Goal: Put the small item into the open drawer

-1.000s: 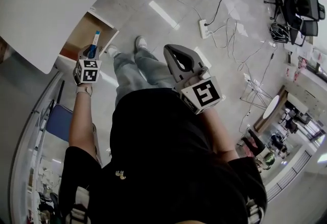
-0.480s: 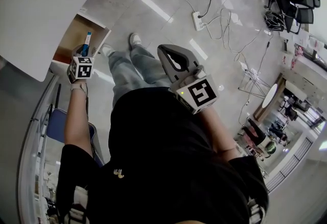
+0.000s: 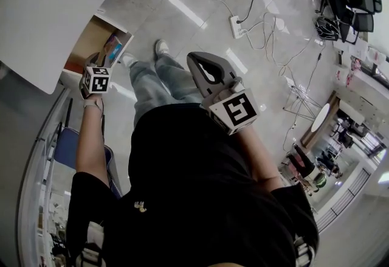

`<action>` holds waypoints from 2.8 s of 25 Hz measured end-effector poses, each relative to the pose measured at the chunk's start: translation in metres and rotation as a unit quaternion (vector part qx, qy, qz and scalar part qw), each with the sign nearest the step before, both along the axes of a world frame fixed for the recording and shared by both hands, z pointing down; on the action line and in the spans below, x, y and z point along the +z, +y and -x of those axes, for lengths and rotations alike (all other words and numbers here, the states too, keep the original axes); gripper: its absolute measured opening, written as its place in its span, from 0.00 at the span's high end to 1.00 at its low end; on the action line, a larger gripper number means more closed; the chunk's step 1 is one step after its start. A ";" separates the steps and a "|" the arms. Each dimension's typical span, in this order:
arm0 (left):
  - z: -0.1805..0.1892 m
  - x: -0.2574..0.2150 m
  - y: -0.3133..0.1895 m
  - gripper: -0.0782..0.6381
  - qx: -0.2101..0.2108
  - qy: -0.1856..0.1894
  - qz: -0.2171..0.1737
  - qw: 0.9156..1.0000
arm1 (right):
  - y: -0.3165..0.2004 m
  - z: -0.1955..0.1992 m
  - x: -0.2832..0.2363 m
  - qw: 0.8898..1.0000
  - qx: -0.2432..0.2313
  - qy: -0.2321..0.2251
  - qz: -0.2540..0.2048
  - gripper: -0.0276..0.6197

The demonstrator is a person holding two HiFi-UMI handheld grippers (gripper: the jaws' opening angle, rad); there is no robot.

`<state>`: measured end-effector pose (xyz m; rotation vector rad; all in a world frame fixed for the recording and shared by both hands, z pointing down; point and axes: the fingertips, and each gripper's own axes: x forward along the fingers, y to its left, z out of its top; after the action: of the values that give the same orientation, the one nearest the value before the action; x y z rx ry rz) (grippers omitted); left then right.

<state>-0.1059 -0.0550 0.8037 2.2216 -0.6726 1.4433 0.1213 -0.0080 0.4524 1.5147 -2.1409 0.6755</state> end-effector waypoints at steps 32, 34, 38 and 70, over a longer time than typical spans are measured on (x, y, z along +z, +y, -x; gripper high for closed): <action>-0.009 -0.255 -0.021 0.89 -0.199 0.132 -0.150 0.959 | -0.061 0.041 -0.035 0.980 -0.170 -0.069 -0.072 0.94; -0.009 -0.275 -0.019 0.89 -0.210 0.139 -0.166 0.953 | -0.064 0.042 -0.037 0.979 -0.177 -0.074 -0.074 0.94; -0.005 -0.309 -0.012 0.89 -0.243 0.161 -0.190 0.937 | -0.070 0.046 -0.041 0.975 -0.188 -0.084 -0.082 0.94; 0.041 -0.430 0.011 0.89 -0.326 0.252 -0.302 0.860 | -0.090 0.094 -0.087 0.949 -0.268 -0.116 -0.121 0.94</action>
<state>-0.1468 -0.0436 0.3733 2.2738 -1.6299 0.2994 0.0272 -0.0975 0.3659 0.9065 -2.7362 0.4205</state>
